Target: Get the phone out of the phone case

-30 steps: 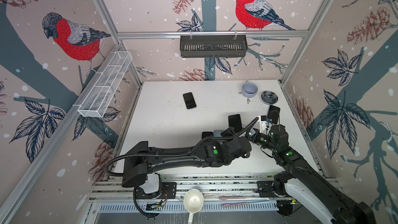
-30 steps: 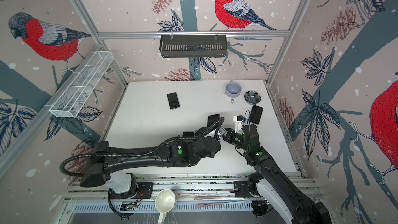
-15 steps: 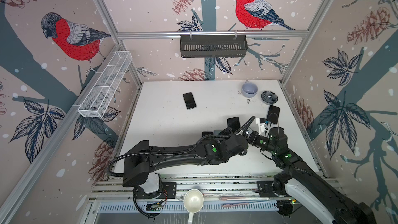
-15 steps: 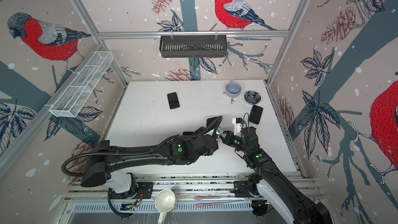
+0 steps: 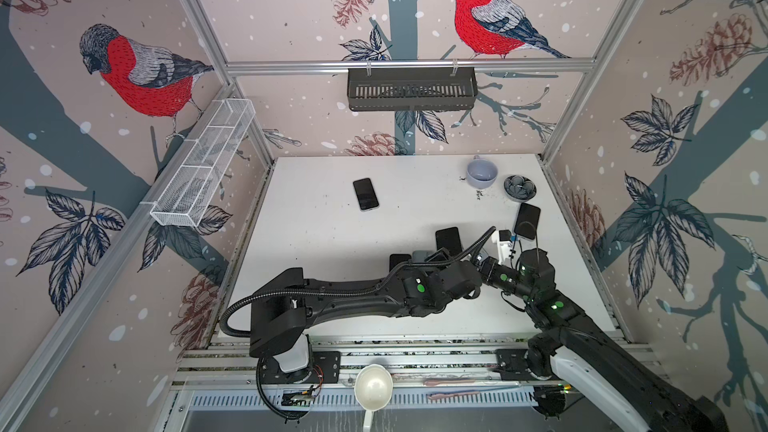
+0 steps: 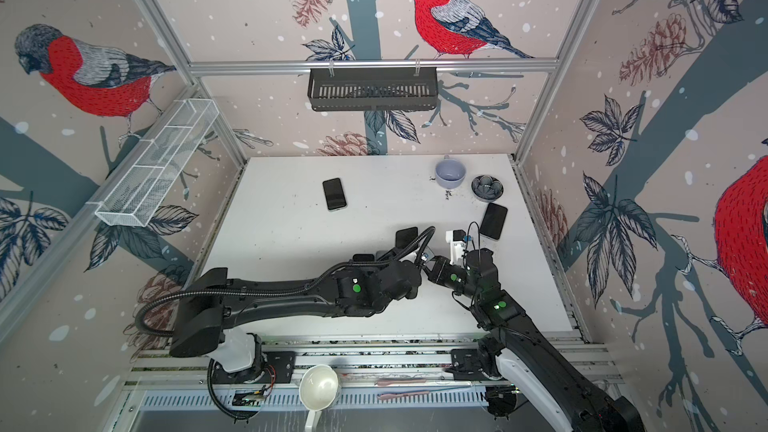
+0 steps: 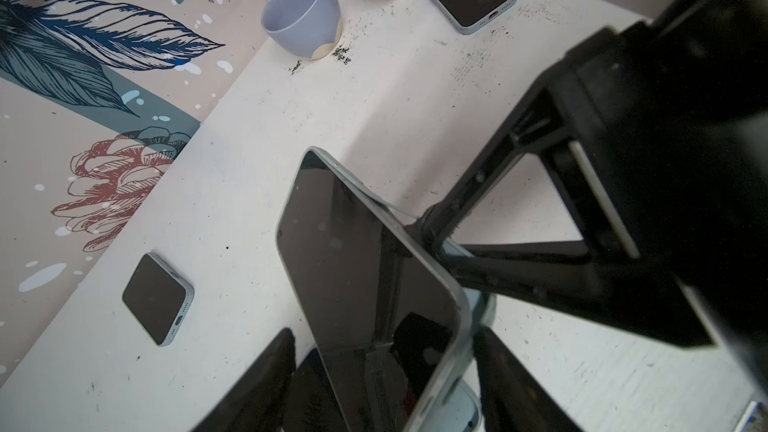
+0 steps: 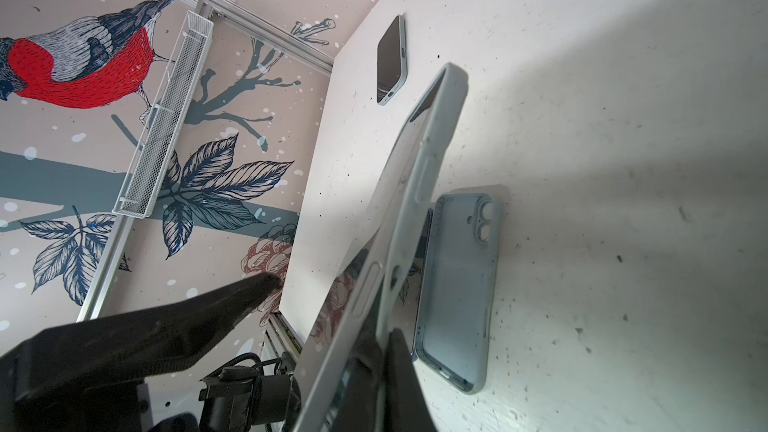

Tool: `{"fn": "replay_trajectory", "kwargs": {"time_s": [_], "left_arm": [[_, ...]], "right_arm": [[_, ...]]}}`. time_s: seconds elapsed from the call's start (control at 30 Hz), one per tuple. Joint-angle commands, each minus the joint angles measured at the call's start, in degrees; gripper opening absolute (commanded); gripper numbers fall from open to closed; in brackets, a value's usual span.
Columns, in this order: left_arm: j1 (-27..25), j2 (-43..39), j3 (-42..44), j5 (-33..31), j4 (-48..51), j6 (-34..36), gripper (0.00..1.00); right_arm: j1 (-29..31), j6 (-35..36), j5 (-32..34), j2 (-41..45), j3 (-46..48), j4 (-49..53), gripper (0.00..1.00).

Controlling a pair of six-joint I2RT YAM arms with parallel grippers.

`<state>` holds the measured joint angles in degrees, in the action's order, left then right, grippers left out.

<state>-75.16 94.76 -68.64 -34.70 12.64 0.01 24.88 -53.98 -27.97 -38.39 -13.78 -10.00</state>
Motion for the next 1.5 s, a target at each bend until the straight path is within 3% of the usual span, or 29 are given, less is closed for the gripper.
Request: {"fn": "replay_trajectory", "kwargs": {"time_s": [0.0, 0.4, 0.63, 0.83, 1.1, 1.47], "left_arm": [[0.2, 0.4, -0.9, -3.4, -1.8, 1.1, 0.63], [0.2, 0.5, -0.2, -1.4, -2.7, 2.2, 0.47], [-1.3, 0.3, 1.6, 2.2, -4.9, 3.6, 0.22], [-3.2, 1.3, 1.9, -0.1, -4.2, 3.8, 0.02], [-3.6, -0.5, 2.5, -2.4, -4.4, 3.0, 0.0], [-8.9, -4.9, 1.4, -16.9, -3.2, 7.3, 0.0]], "right_arm": [[0.9, -0.7, -1.5, 0.9, 0.5, -3.4, 0.0], [2.4, -0.4, -1.9, 3.8, 2.0, -2.1, 0.0], [2.4, -0.4, -1.6, 4.7, 2.3, -1.7, 0.0], [2.2, -0.5, -1.3, 4.8, 3.0, -1.8, 0.0], [1.7, -0.3, -0.1, 5.0, 4.1, -1.2, 0.0], [-2.1, 4.5, 15.5, 2.5, 6.9, 10.5, 0.0]]}}
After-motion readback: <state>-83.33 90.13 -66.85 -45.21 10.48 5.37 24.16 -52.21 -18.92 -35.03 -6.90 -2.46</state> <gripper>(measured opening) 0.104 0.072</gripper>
